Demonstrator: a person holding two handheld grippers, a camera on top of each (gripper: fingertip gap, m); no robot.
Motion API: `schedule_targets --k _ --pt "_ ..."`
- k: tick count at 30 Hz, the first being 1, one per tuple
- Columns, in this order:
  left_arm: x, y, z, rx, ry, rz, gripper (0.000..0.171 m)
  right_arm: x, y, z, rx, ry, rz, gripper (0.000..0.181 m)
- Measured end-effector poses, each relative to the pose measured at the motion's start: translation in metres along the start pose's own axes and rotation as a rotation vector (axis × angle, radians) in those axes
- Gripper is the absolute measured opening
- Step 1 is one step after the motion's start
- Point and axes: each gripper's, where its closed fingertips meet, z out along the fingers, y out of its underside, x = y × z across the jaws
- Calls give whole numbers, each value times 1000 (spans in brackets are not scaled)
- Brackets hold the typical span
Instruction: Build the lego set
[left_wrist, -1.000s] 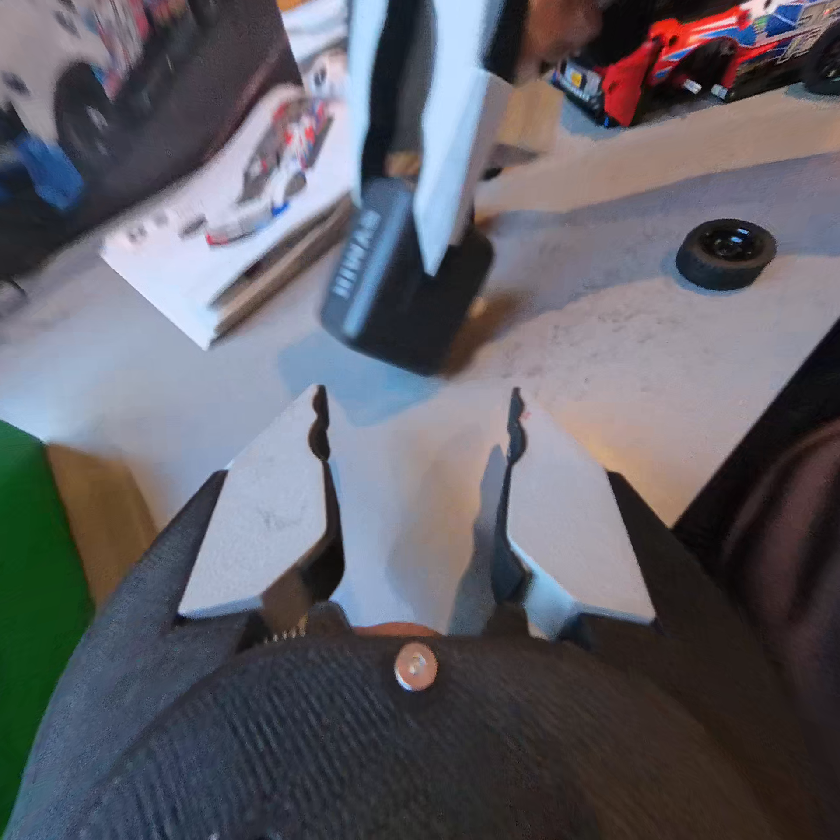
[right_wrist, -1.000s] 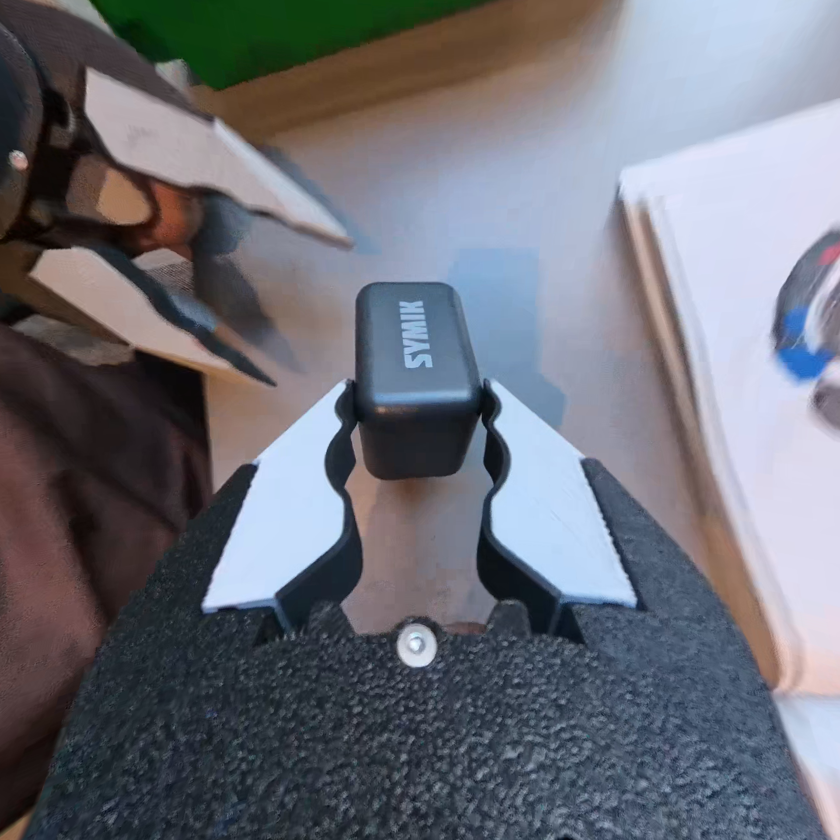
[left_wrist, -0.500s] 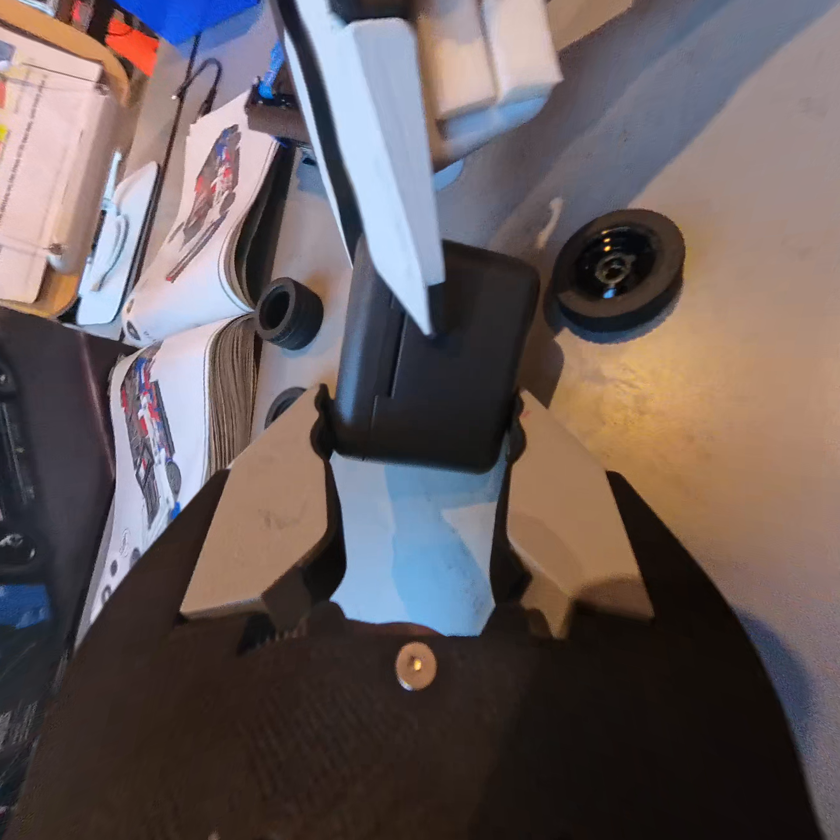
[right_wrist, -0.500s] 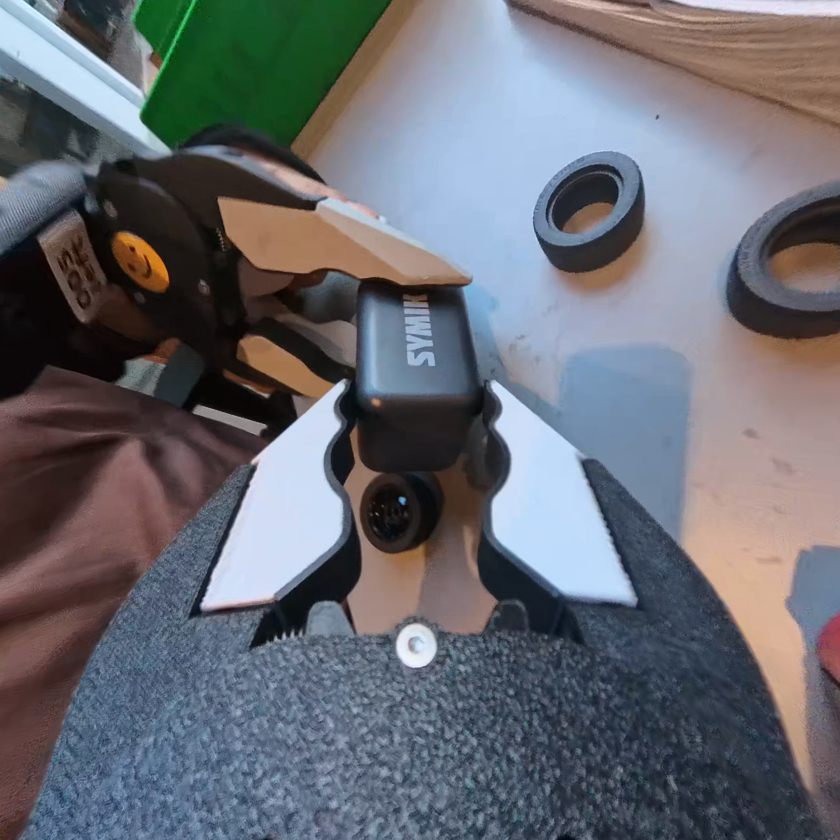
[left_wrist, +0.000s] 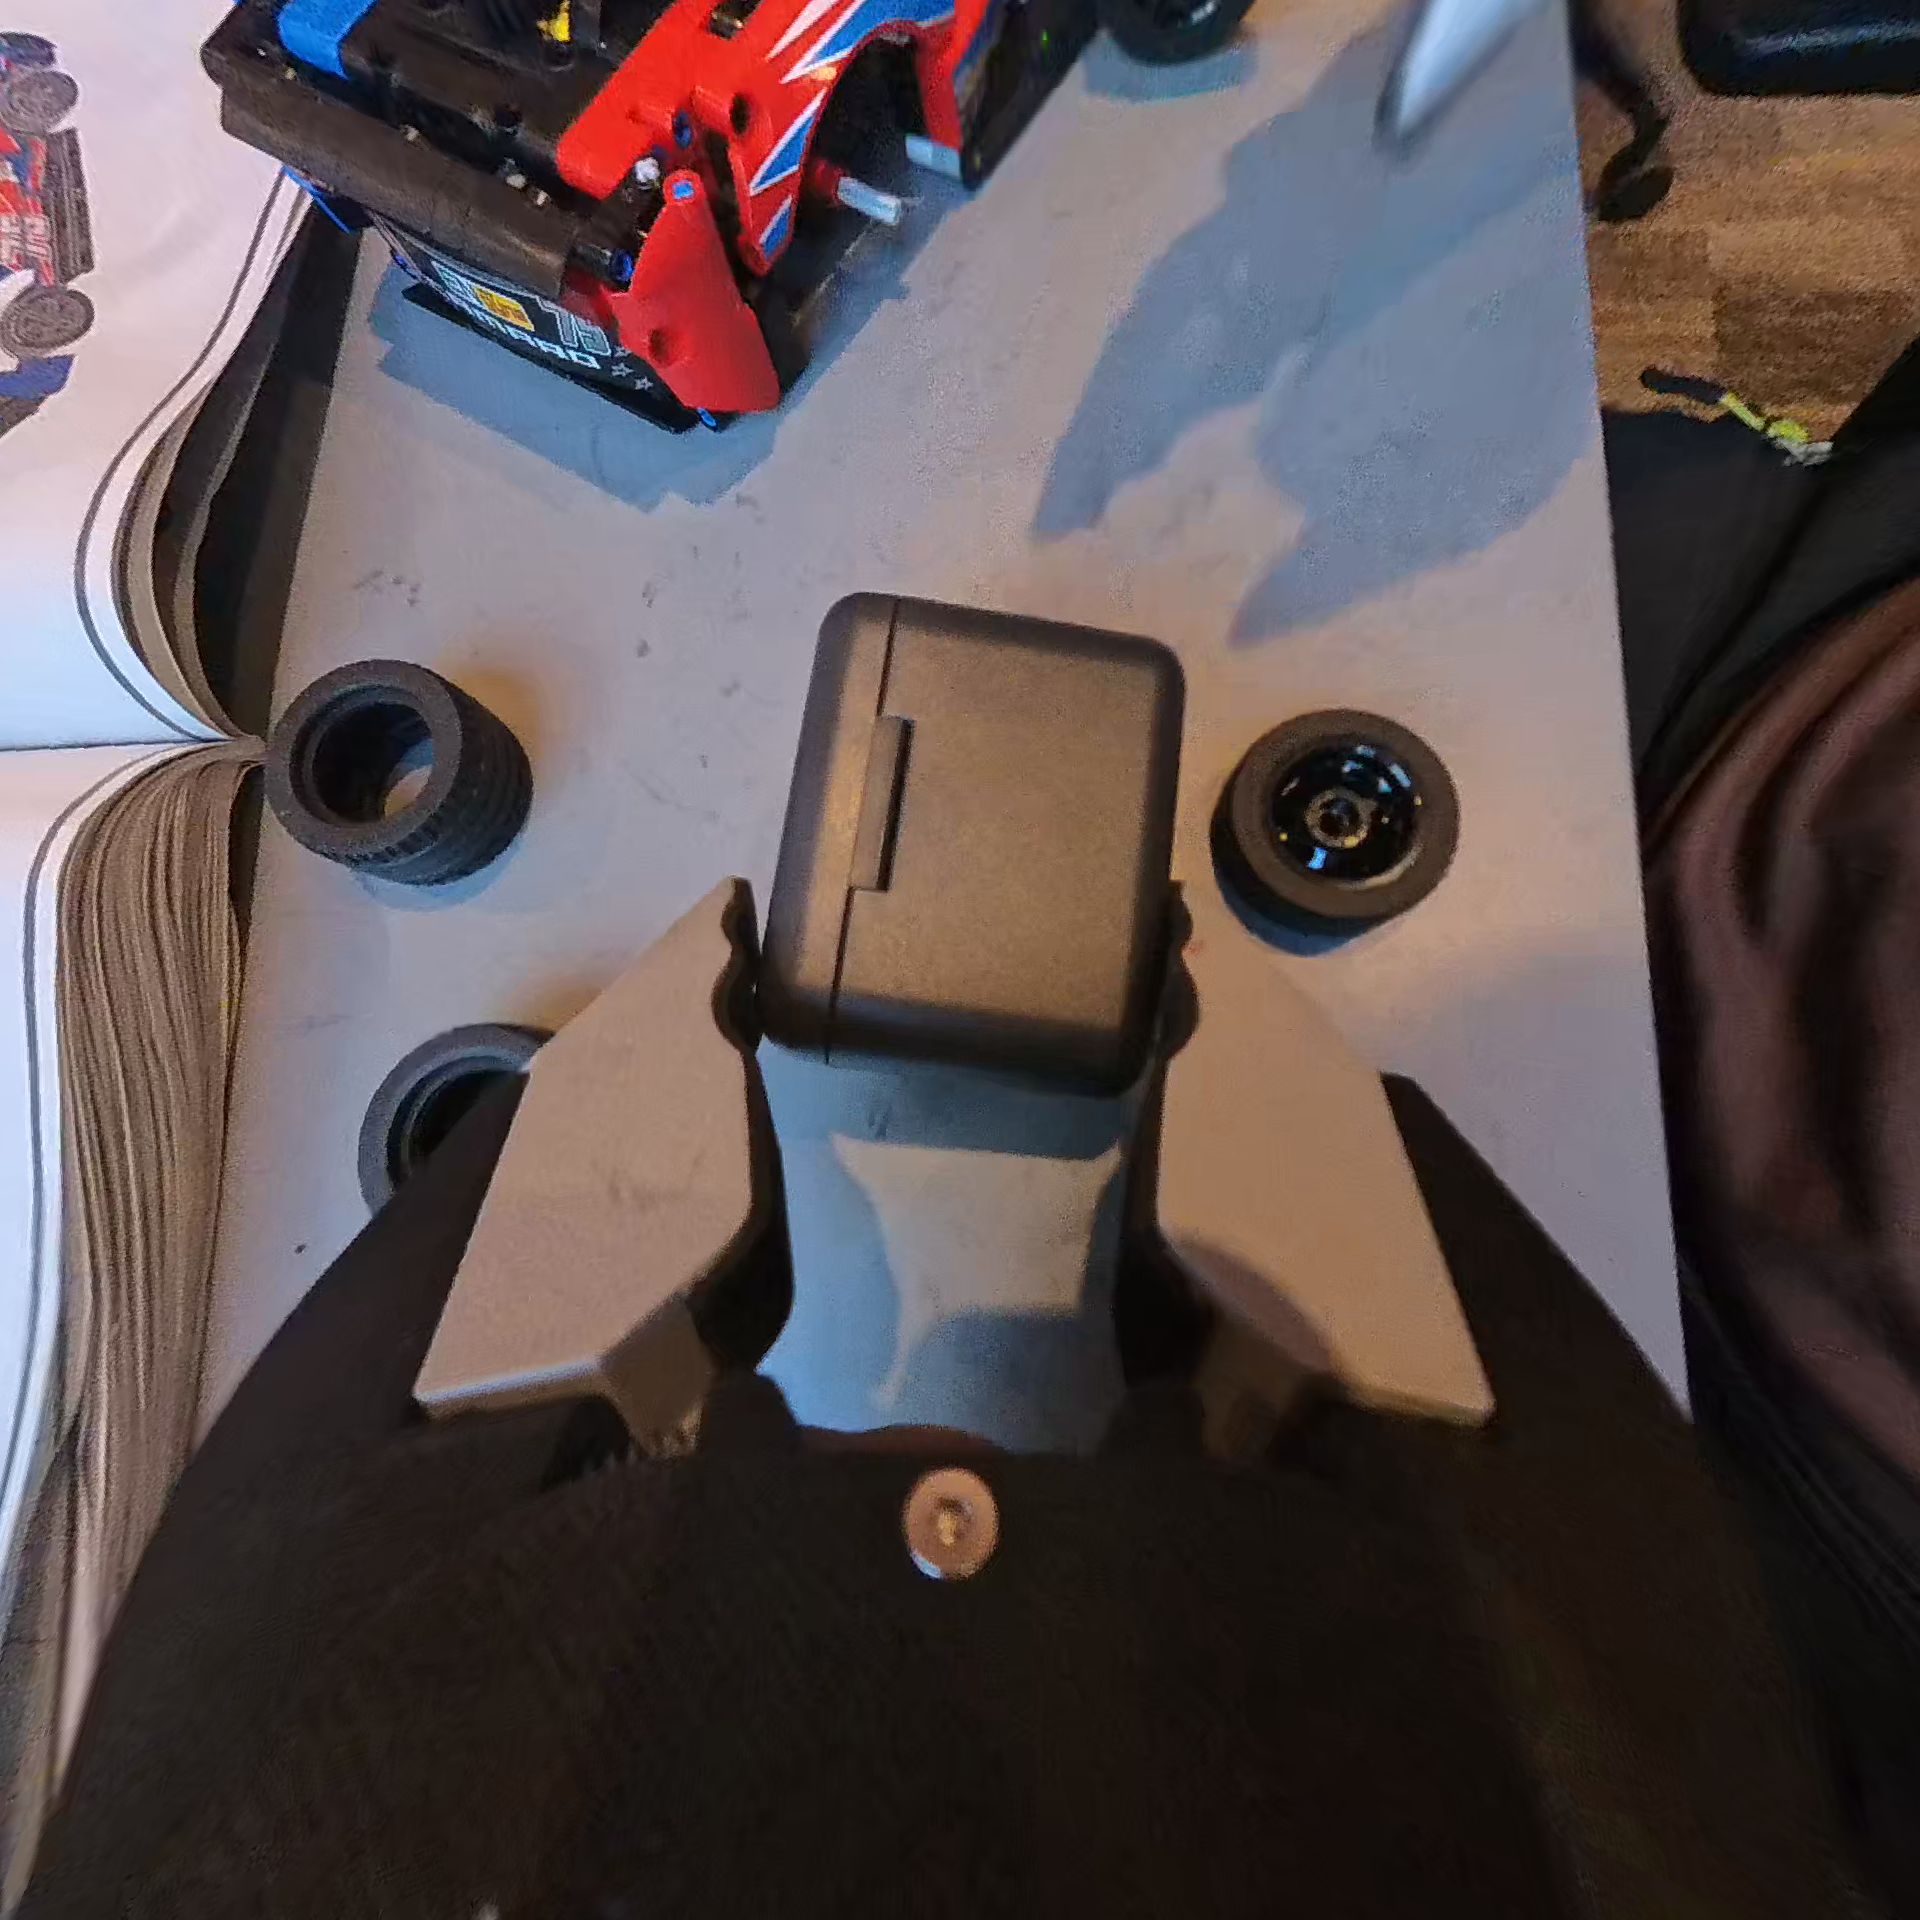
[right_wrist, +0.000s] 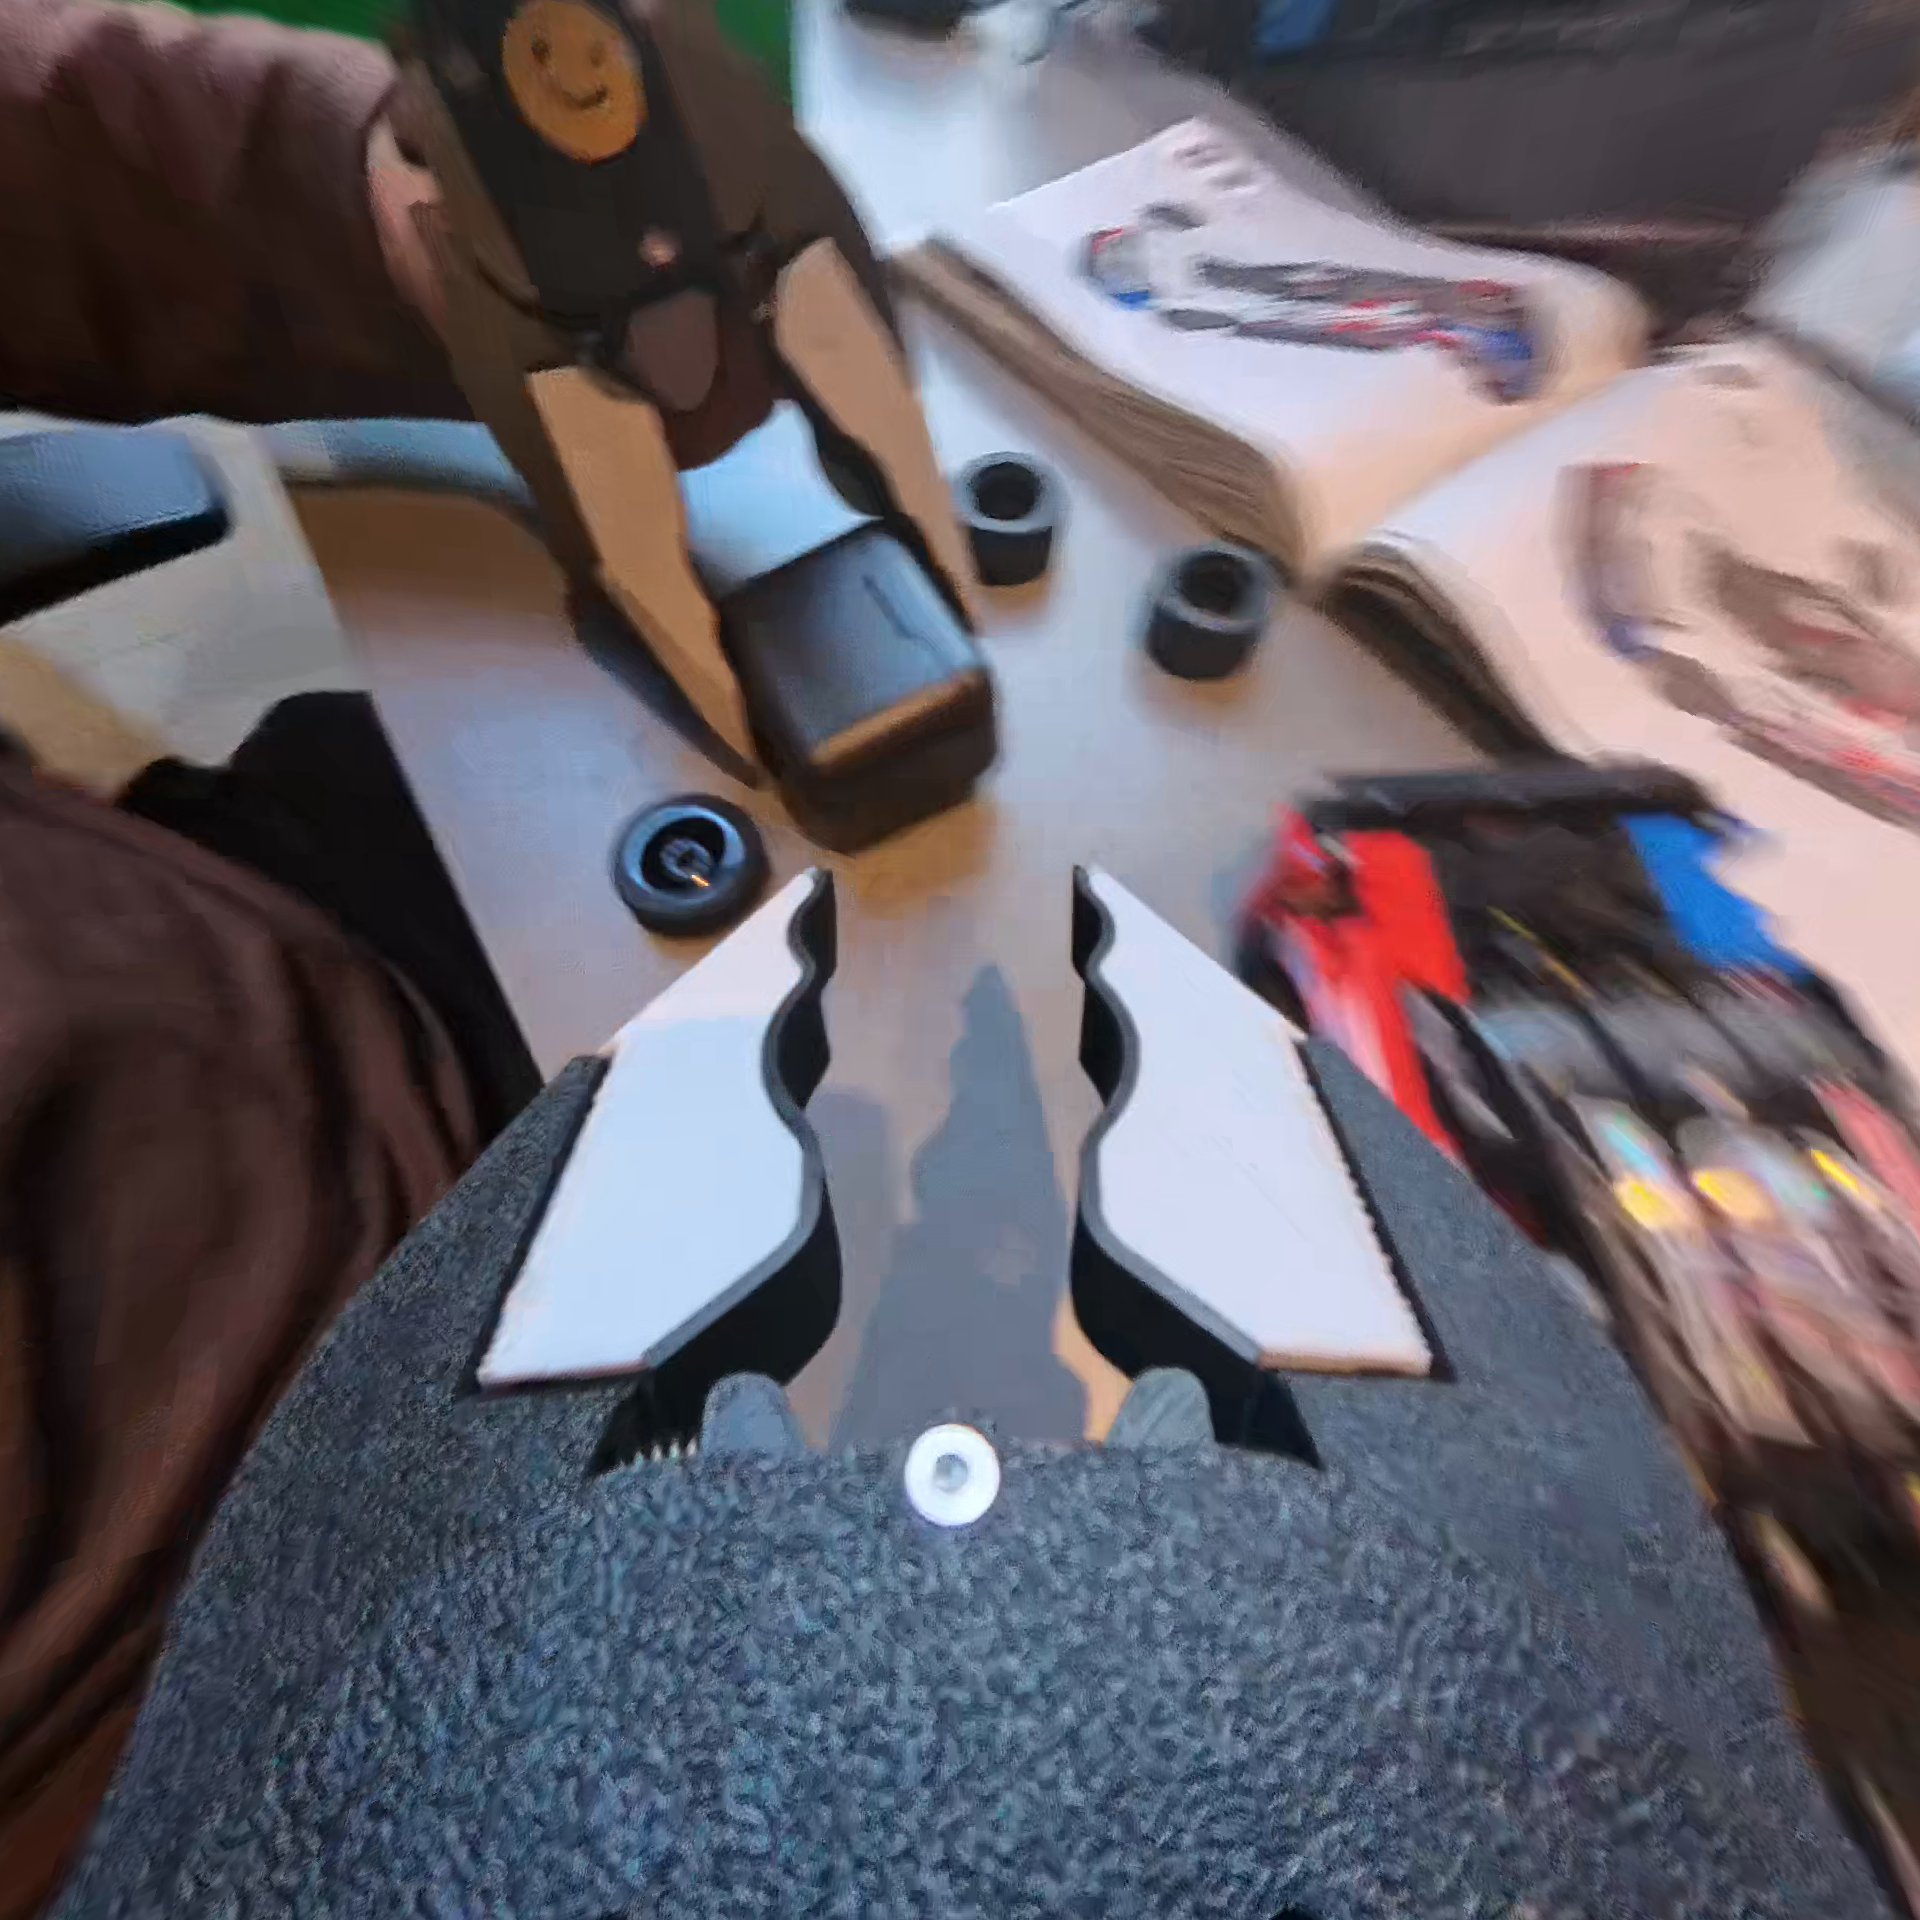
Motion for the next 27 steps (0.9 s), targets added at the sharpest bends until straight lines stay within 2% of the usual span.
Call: schedule_targets --k 2,4,6,8,9,11,13,16,19,21,24,27 --pt "-1 -4 4 12 12 -24 74 36 19 -61 63 199 49 31" --pt "-3 -8 9 21 17 -34 74 72 51 -128 117 346 180 27" --pt "-4 -12 13 17 22 -37 74 107 98 -182 118 439 356 40" --pt "-3 -17 17 3 21 -27 74 133 144 -209 95 467 536 54" --pt "-1 -19 19 -2 19 -19 74 139 158 -210 99 408 629 62" --pt "4 -27 27 -7 28 -17 74 142 165 -198 137 246 750 69" --pt "11 -36 35 -14 46 -23 74 144 168 -187 122 177 752 72" --pt "15 -43 45 -41 44 -42 73 140 172 -179 13 222 547 87" --pt "18 -51 52 -36 35 -42 73 128 176 -170 -59 280 351 88" --pt "21 -55 56 -49 36 -34 73 129 188 -160 -108 301 344 91" --pt "24 -68 56 -34 28 -6 72 131 191 -144 -94 296 375 96" --pt "14 -104 40 68 -21 13 69 137 188 -139 -87 344 359 81"
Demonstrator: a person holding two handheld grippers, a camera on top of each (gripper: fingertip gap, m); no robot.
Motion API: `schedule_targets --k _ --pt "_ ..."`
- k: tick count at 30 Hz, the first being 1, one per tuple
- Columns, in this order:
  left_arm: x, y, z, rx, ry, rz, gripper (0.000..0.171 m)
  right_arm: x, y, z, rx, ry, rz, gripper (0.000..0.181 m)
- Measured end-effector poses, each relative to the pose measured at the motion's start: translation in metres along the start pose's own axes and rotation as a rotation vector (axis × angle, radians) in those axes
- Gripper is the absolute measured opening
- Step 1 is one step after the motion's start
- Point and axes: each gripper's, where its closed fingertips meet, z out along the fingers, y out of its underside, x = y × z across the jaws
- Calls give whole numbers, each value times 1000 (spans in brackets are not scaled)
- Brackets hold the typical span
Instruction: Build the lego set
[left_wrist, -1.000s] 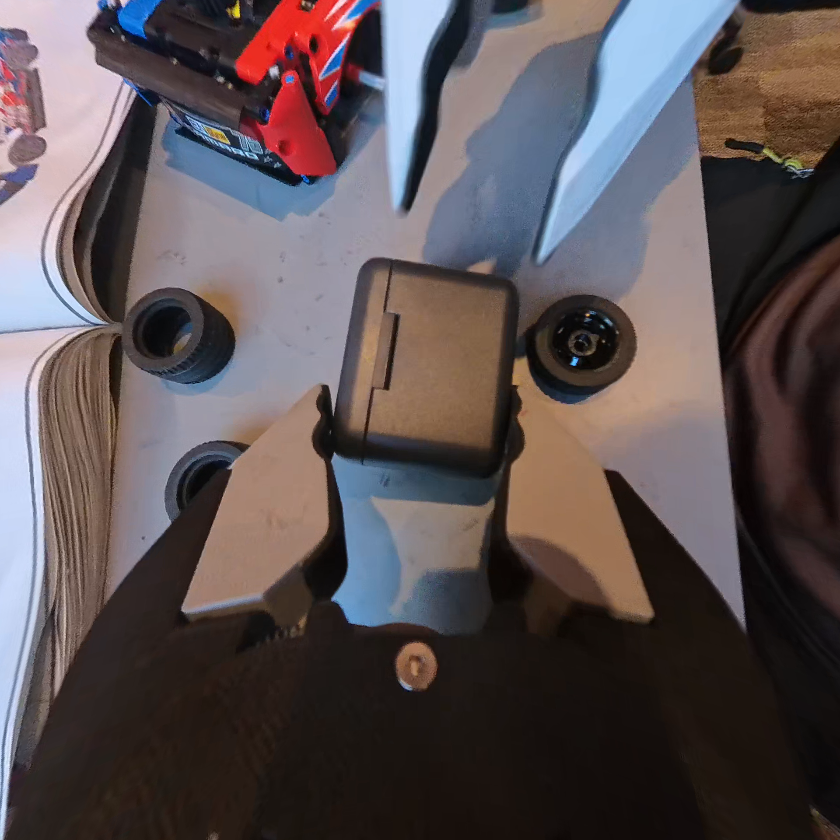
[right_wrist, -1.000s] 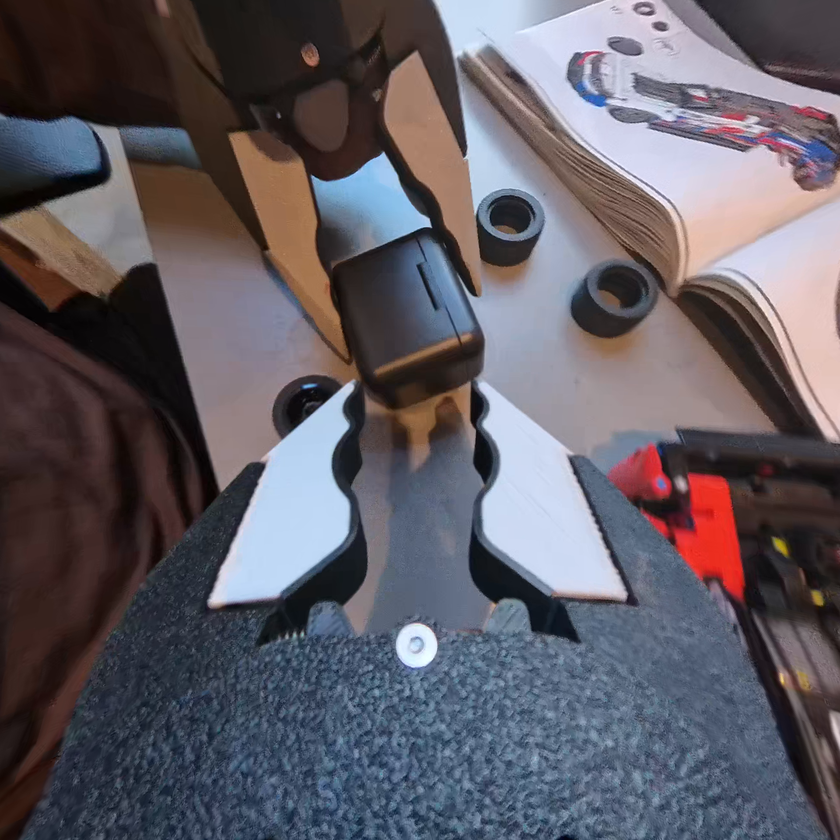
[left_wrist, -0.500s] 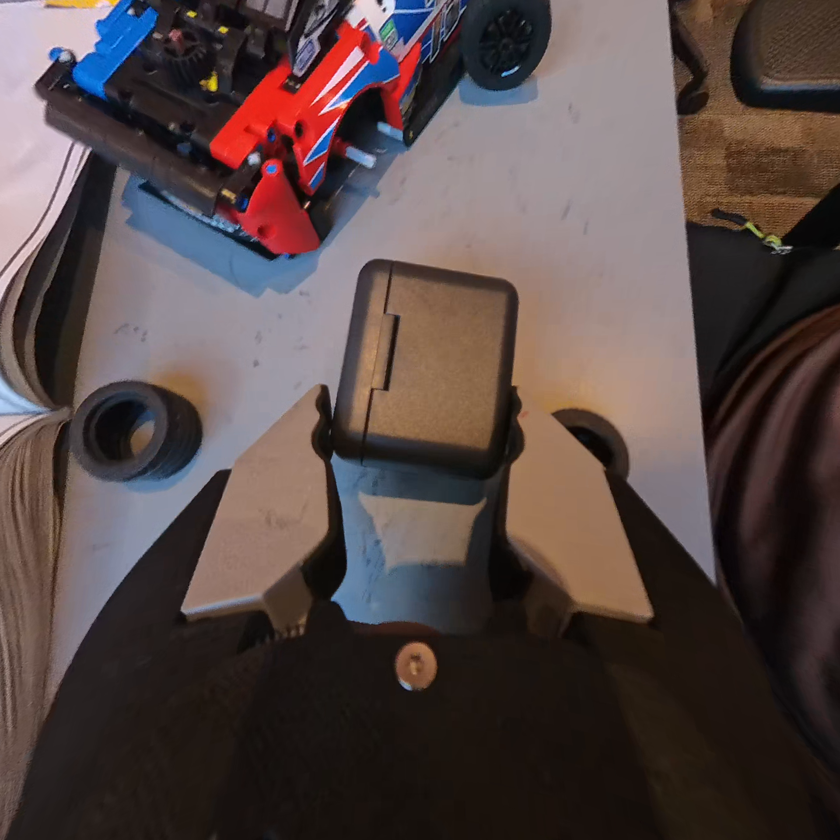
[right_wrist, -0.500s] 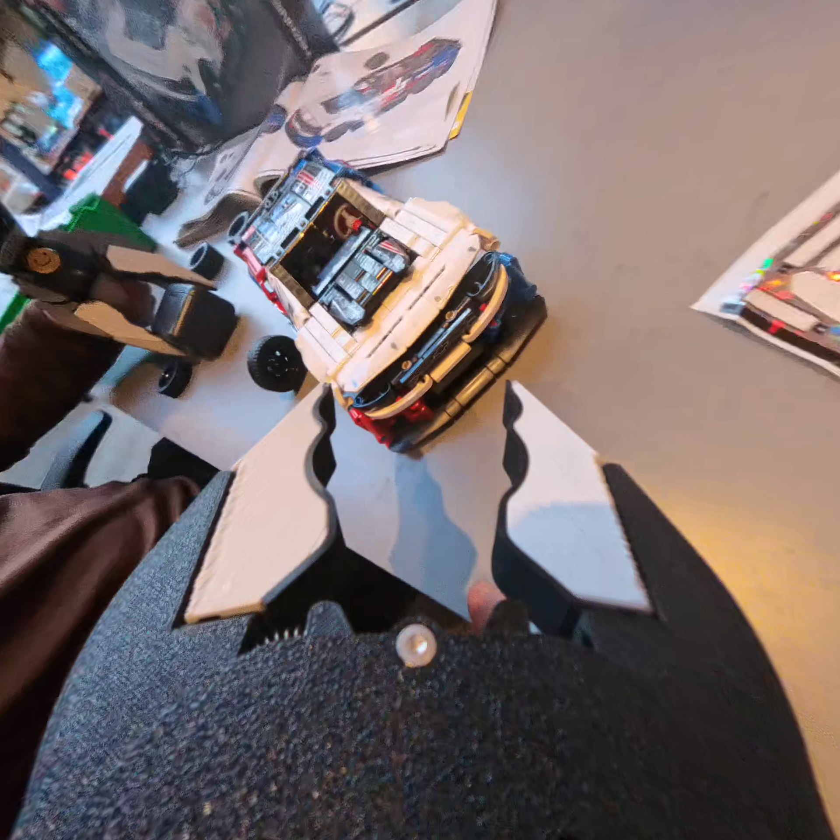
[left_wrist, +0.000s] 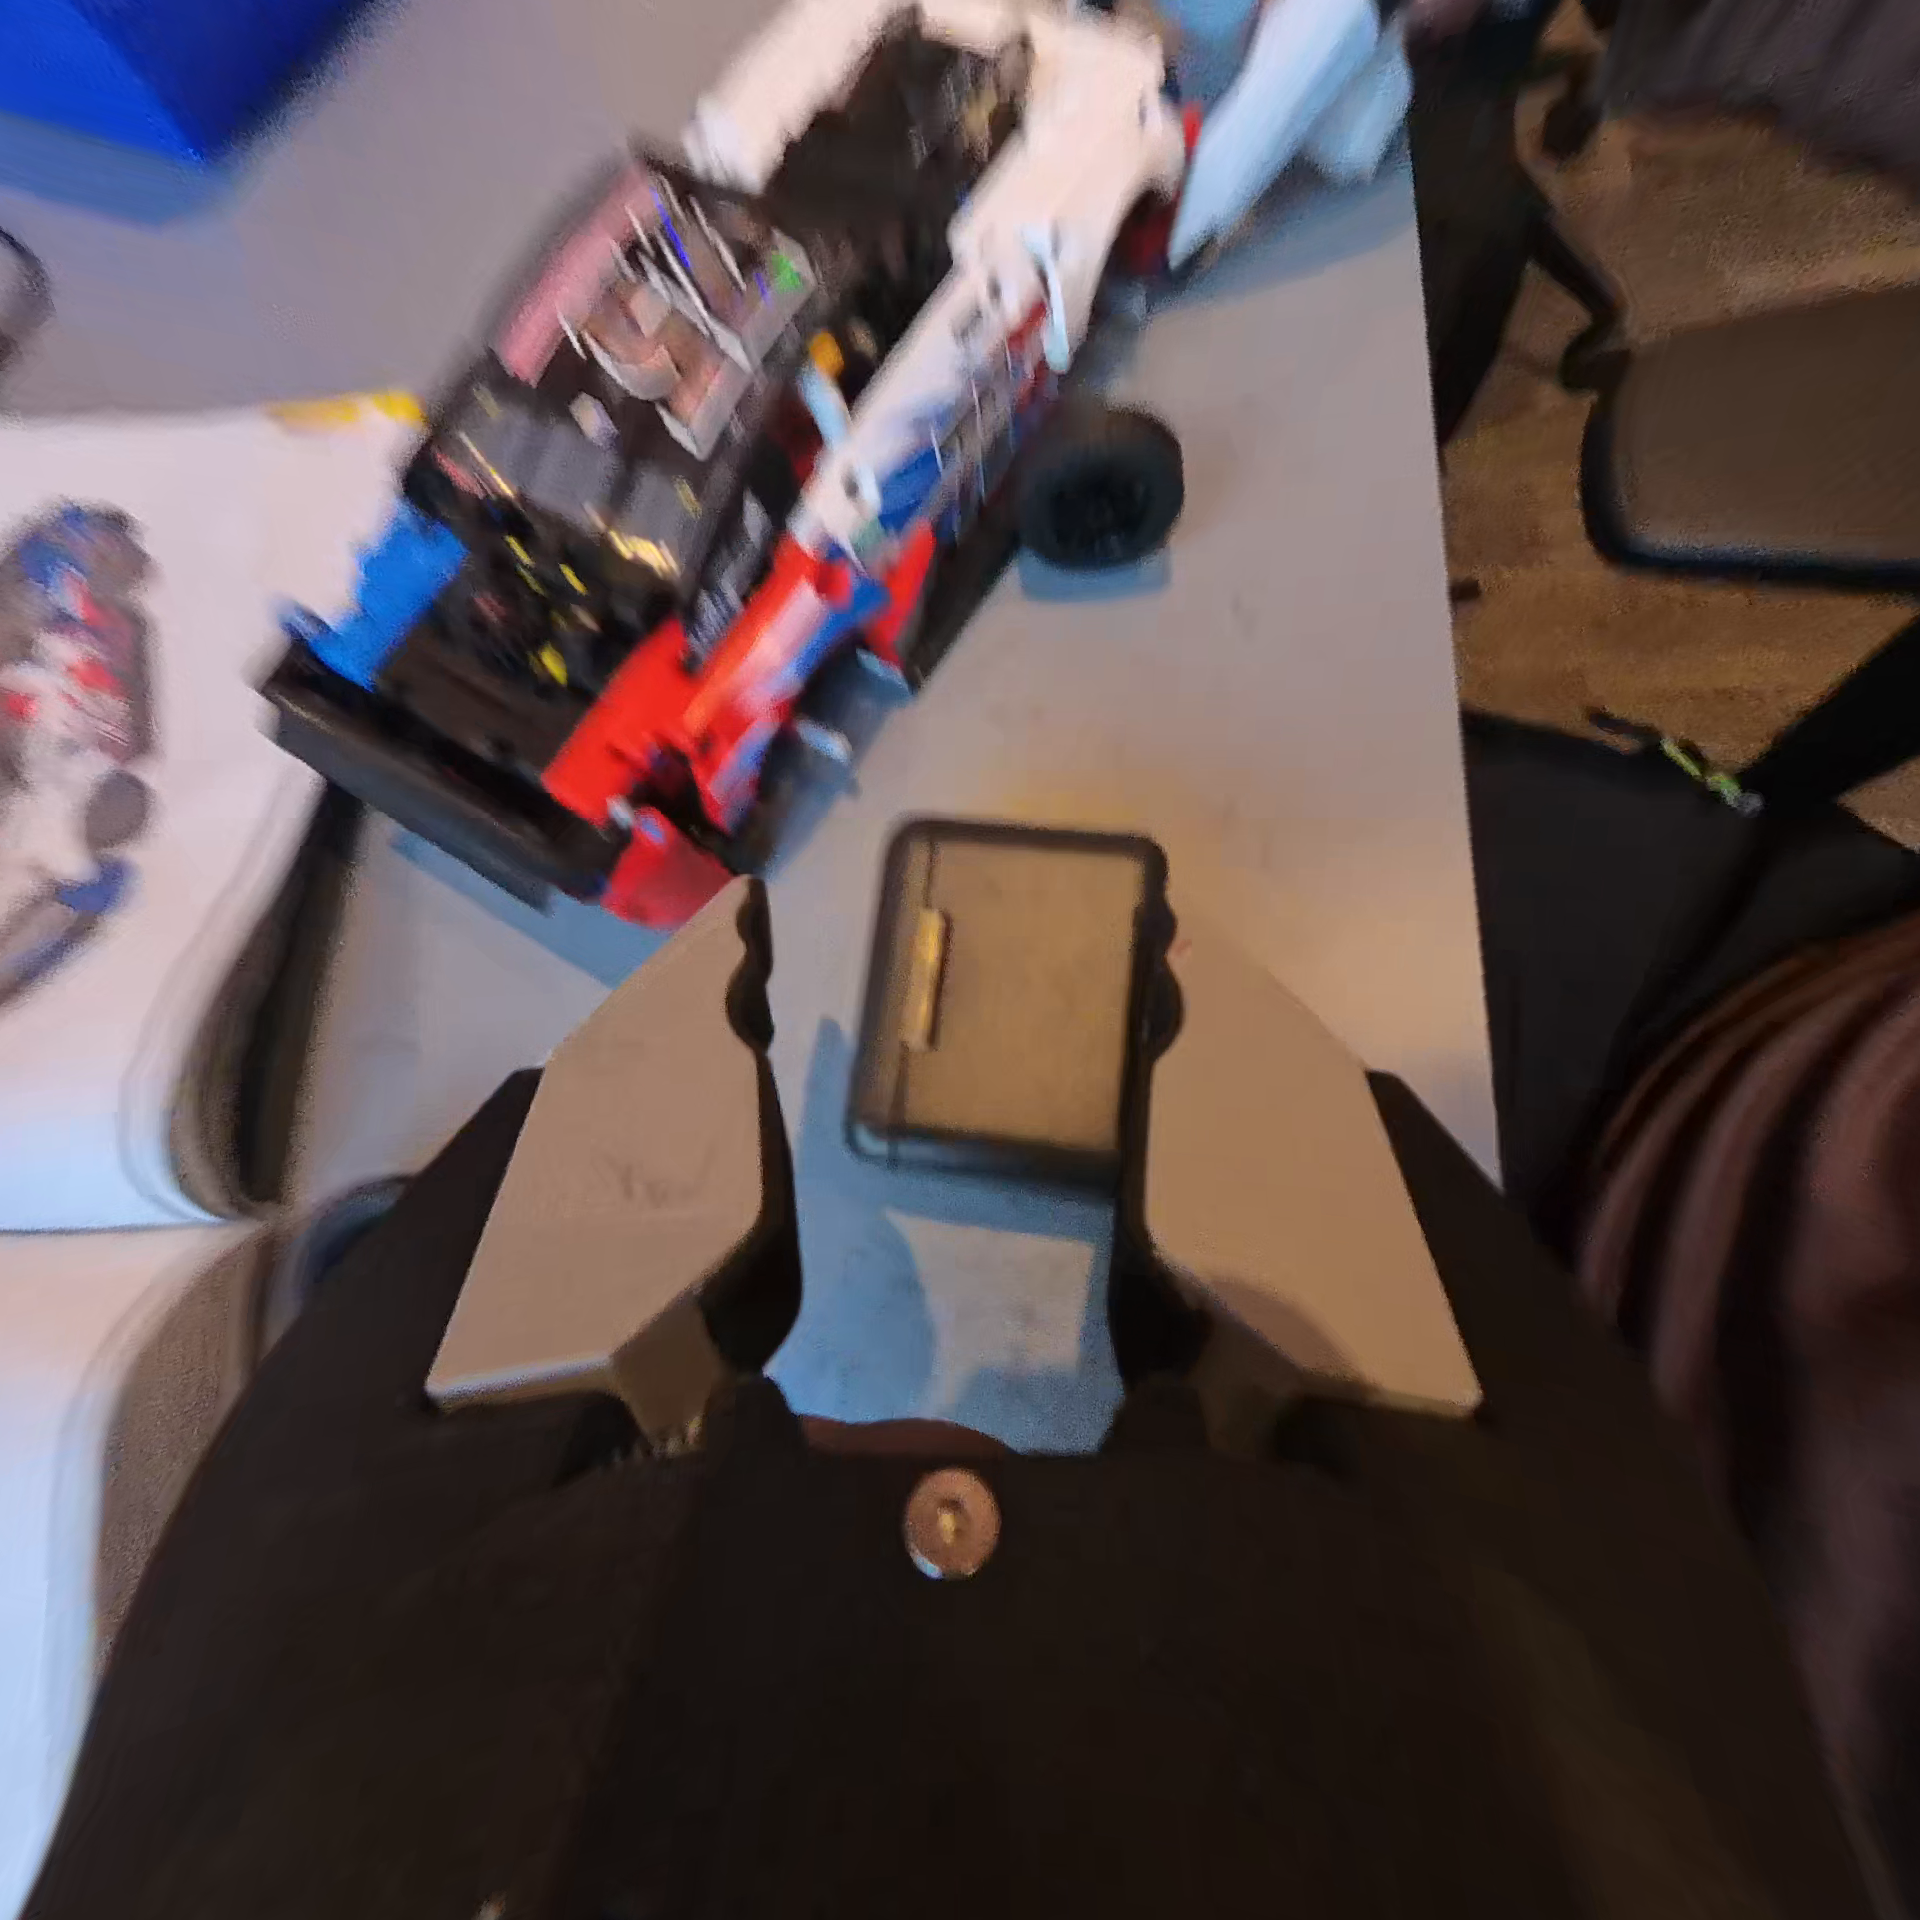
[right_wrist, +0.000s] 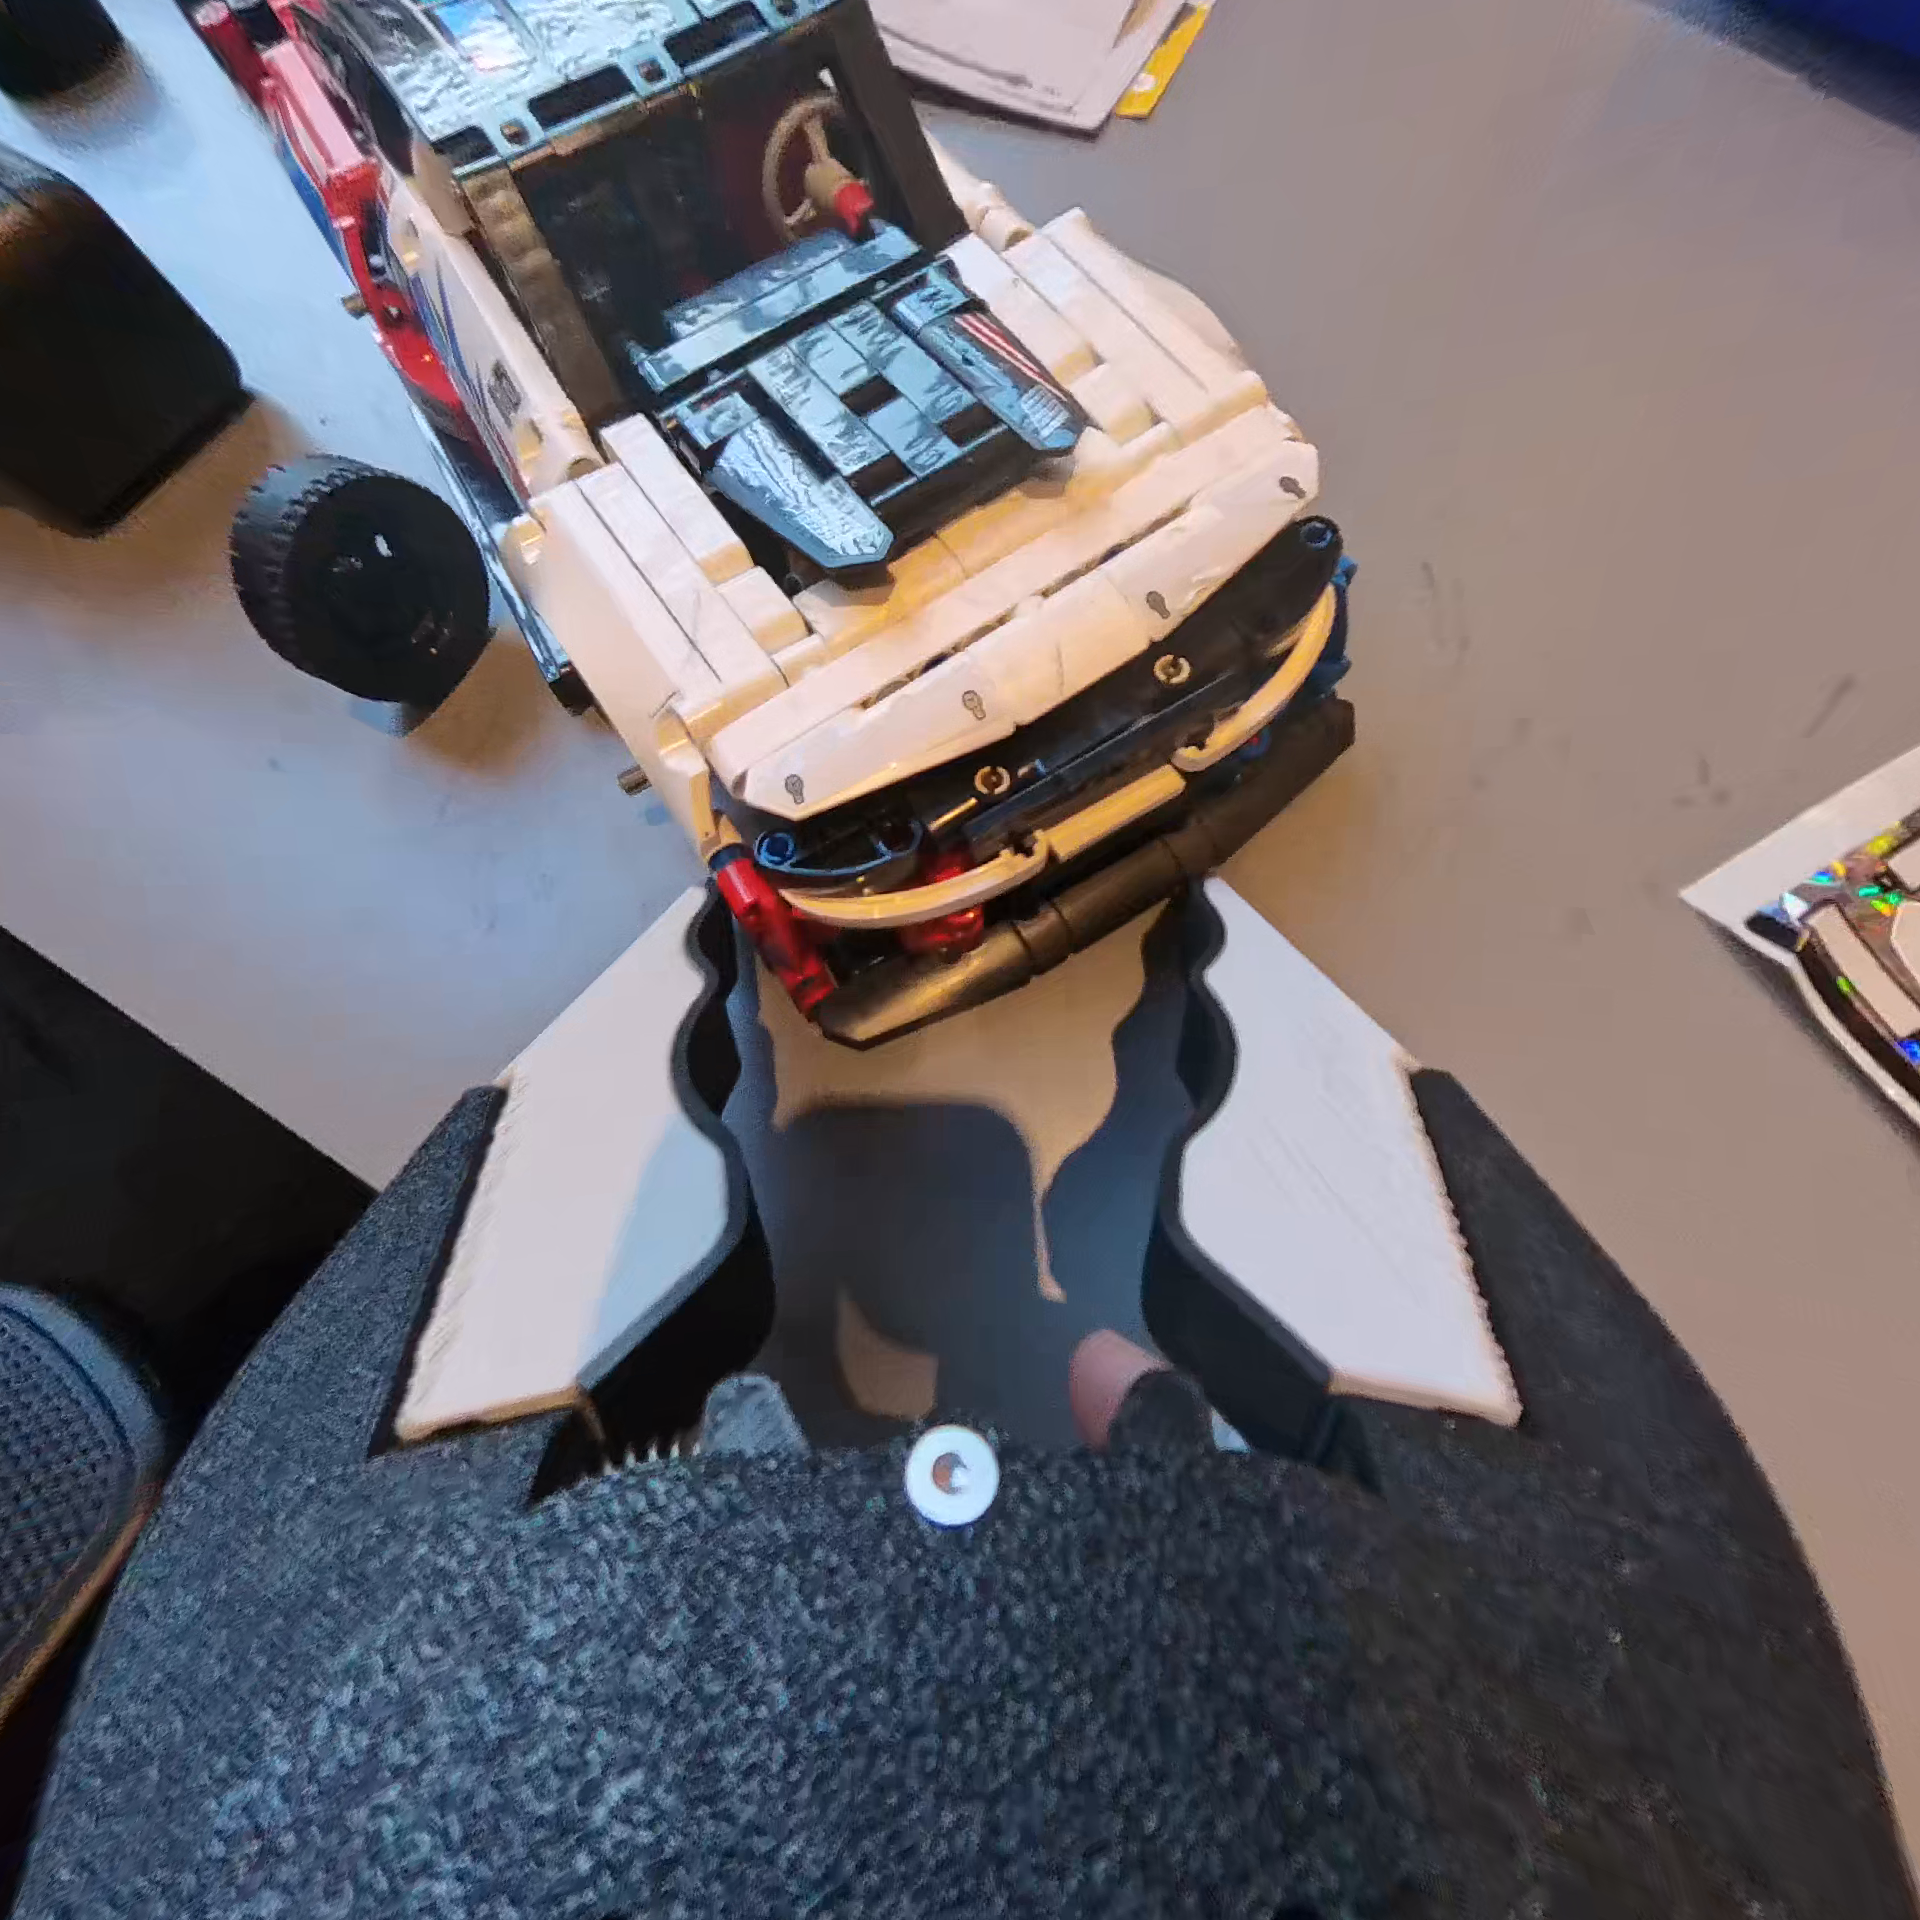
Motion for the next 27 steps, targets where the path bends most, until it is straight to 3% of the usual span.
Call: schedule_targets --k 3,7,12,16,21,23,26,27 --pt "-22 -44 1 47 -99 94 71 0 -4 3 9 13 3 77" --pt "-43 -84 45 -27 -116 242 85 -4 -18 1 52 27 -9 52" --pt "-55 -81 94 -221 -50 310 89 -13 -16 4 50 -46 28 52" --pt "-42 -79 77 -215 -63 280 91 -13 -25 -18 132 -159 67 52" --pt "-19 -34 2 -205 -87 225 99 13 -20 -35 97 -177 -50 93" --pt "-14 -6 -16 -233 -83 174 98 6 -24 -38 67 -178 -71 86" --pt "-10 36 -12 -326 -74 137 98 -52 -48 -42 170 -247 -150 49" --pt "-7 44 -6 -340 -52 114 97 -75 -53 -36 176 -279 -143 48"
